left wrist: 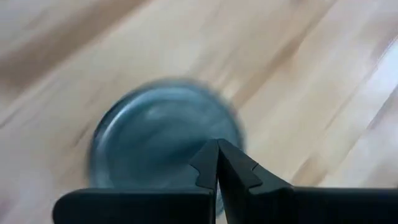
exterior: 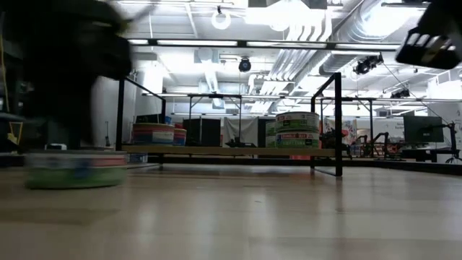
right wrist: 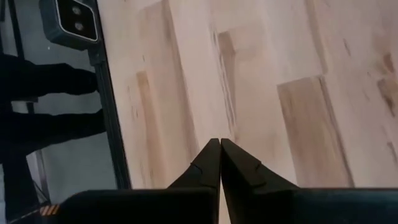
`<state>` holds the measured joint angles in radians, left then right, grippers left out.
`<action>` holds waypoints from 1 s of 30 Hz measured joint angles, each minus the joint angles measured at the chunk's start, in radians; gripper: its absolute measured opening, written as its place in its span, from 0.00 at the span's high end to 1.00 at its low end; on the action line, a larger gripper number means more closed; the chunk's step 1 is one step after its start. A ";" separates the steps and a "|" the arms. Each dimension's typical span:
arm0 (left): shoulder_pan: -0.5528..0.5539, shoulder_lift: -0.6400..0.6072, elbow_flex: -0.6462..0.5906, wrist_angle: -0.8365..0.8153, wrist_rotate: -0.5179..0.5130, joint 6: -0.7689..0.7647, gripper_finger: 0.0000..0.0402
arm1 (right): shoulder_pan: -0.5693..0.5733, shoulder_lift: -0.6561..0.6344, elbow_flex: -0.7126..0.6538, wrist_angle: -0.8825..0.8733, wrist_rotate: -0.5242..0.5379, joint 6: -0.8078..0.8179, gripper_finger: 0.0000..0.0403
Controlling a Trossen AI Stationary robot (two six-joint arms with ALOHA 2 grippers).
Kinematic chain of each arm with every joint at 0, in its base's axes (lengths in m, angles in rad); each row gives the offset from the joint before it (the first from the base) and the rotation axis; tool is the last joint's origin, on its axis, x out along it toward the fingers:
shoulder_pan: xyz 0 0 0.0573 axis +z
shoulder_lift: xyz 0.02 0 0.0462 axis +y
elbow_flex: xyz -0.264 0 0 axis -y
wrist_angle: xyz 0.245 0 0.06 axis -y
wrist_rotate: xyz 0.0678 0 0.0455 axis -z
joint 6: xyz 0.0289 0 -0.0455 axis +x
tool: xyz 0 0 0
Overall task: Stack canned seafood by type on shelf
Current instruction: Stack the green tuna can on top of the other green tuna can on the shelf
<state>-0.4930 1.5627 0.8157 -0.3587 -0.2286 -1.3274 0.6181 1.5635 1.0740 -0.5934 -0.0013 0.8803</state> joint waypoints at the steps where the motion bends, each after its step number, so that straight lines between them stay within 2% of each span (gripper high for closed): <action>1: 0.033 0.028 0.004 0.067 0.003 0.024 1.00 | 0.005 0.000 0.000 0.001 0.003 0.008 1.00; 3: 0.090 0.089 0.033 0.190 0.048 0.084 1.00 | 0.012 0.000 0.000 0.008 0.009 0.012 1.00; 7: 0.142 0.123 0.141 0.171 0.150 0.215 1.00 | 0.011 0.000 0.000 0.028 0.017 0.018 1.00; 12: 0.123 0.001 0.237 -0.018 0.133 0.428 1.00 | -0.030 0.000 0.000 0.079 0.049 0.021 1.00; 16: 0.095 -0.124 0.245 -0.188 0.082 0.498 1.00 | -0.076 0.000 0.000 0.179 0.093 0.016 1.00; 21: 0.030 -0.203 0.236 -0.501 -0.046 0.502 1.00 | -0.149 0.012 0.000 0.319 0.208 0.010 1.00; 23: -0.008 -0.206 0.213 -0.555 -0.095 0.503 1.00 | -0.189 0.032 0.000 0.357 0.208 0.003 1.00; 26: -0.059 -0.201 0.137 -0.546 -0.131 0.518 1.00 | -0.249 0.093 0.000 0.449 0.182 0.001 1.00; 30: -0.081 -0.193 0.002 -0.400 -0.140 0.510 1.00 | -0.318 0.200 0.000 0.567 0.172 0.027 1.00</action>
<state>-0.5743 1.3693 0.8180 -0.7584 -0.3683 -0.8174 0.3006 1.7639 1.0740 -0.0264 0.1711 0.9074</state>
